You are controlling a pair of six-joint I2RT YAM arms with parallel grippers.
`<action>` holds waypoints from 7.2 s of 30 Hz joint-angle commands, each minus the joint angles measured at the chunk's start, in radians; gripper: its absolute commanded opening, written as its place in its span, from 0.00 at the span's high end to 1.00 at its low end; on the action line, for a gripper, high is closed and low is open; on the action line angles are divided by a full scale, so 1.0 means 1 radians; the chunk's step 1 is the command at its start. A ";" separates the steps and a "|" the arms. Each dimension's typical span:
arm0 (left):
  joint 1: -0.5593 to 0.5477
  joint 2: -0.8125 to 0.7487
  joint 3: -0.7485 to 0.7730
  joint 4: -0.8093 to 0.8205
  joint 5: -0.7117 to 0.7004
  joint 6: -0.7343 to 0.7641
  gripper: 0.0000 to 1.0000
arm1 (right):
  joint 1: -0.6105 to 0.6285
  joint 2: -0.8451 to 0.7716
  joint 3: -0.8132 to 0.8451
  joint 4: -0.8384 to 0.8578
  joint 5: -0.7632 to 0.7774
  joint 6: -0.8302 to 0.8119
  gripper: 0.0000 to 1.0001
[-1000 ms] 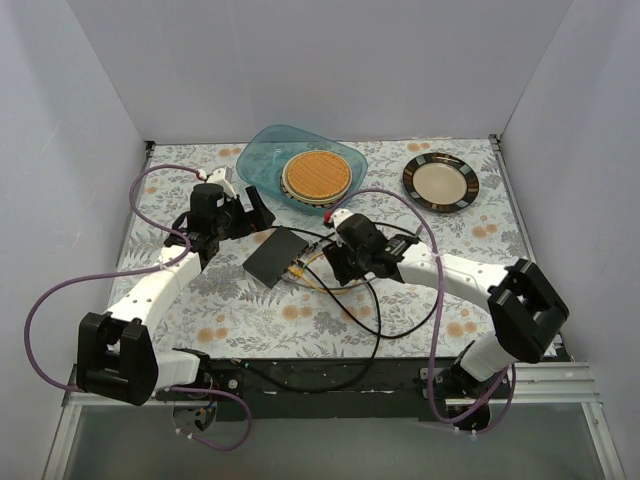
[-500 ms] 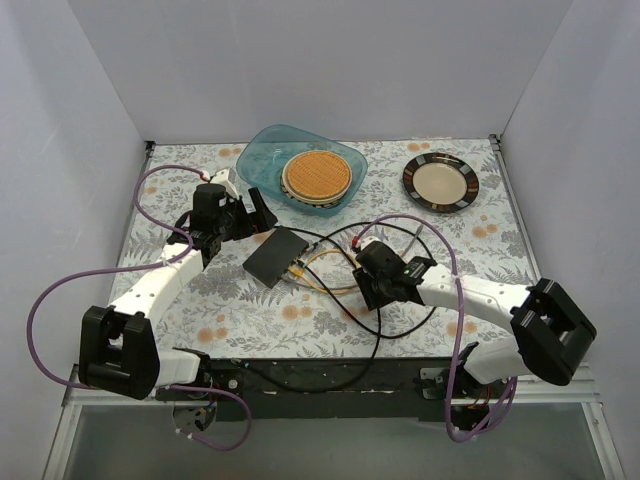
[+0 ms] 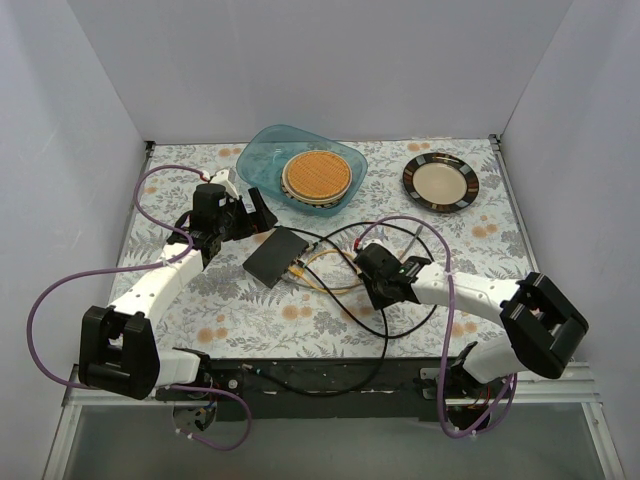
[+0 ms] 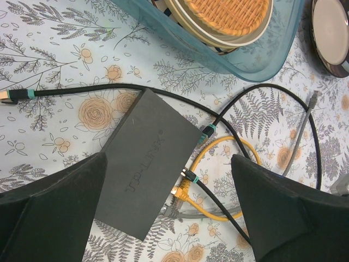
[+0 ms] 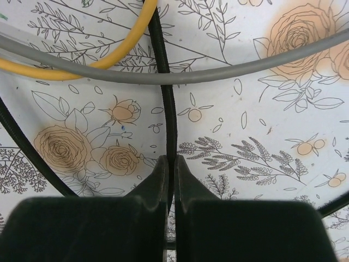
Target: Insert the plug into the switch port
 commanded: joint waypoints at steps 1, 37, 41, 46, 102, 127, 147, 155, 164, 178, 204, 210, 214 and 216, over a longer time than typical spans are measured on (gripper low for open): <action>0.005 -0.030 0.022 0.003 0.007 0.015 0.02 | 0.004 -0.050 0.083 -0.058 0.067 -0.021 0.99; 0.007 -0.068 0.026 0.017 0.081 0.029 0.02 | 0.004 -0.646 0.624 0.085 0.575 -0.354 0.99; 0.007 -0.104 -0.003 0.095 0.185 0.029 0.02 | 0.004 -0.576 0.658 0.031 0.532 -0.342 0.99; 0.007 -0.128 -0.024 0.128 0.233 0.035 0.02 | 0.004 -0.572 0.532 0.002 0.530 -0.242 0.99; 0.005 -0.044 -0.012 0.060 0.130 0.035 0.02 | 0.112 0.339 0.322 0.370 -0.071 -0.087 0.48; 0.007 -0.044 -0.081 0.296 0.513 0.012 0.02 | 0.100 0.045 0.262 0.353 -0.098 -0.145 0.98; -0.051 -0.013 -0.116 0.491 0.819 -0.032 0.30 | 0.052 -0.102 0.181 0.496 -0.433 -0.139 0.99; -0.064 -0.004 -0.106 0.474 0.826 -0.015 0.62 | 0.050 -0.135 0.181 0.508 -0.439 -0.136 0.99; -0.077 0.002 -0.081 0.442 0.816 -0.008 1.00 | 0.047 -0.130 0.192 0.499 -0.431 -0.124 0.95; -0.080 0.089 0.109 0.066 0.572 -0.049 1.00 | 0.093 -0.067 0.359 0.340 -0.132 -0.202 0.44; -0.079 0.063 0.152 0.025 0.512 -0.150 1.00 | 0.176 0.099 0.460 0.333 0.072 -0.288 0.64; -0.079 0.060 0.154 0.026 0.521 -0.150 1.00 | 0.176 0.117 0.460 0.355 0.067 -0.288 0.67; -0.079 0.059 0.152 0.029 0.521 -0.149 1.00 | 0.176 0.122 0.462 0.367 0.066 -0.288 0.73; -0.079 0.059 0.151 0.029 0.523 -0.150 1.00 | 0.175 0.122 0.463 0.370 0.072 -0.287 0.76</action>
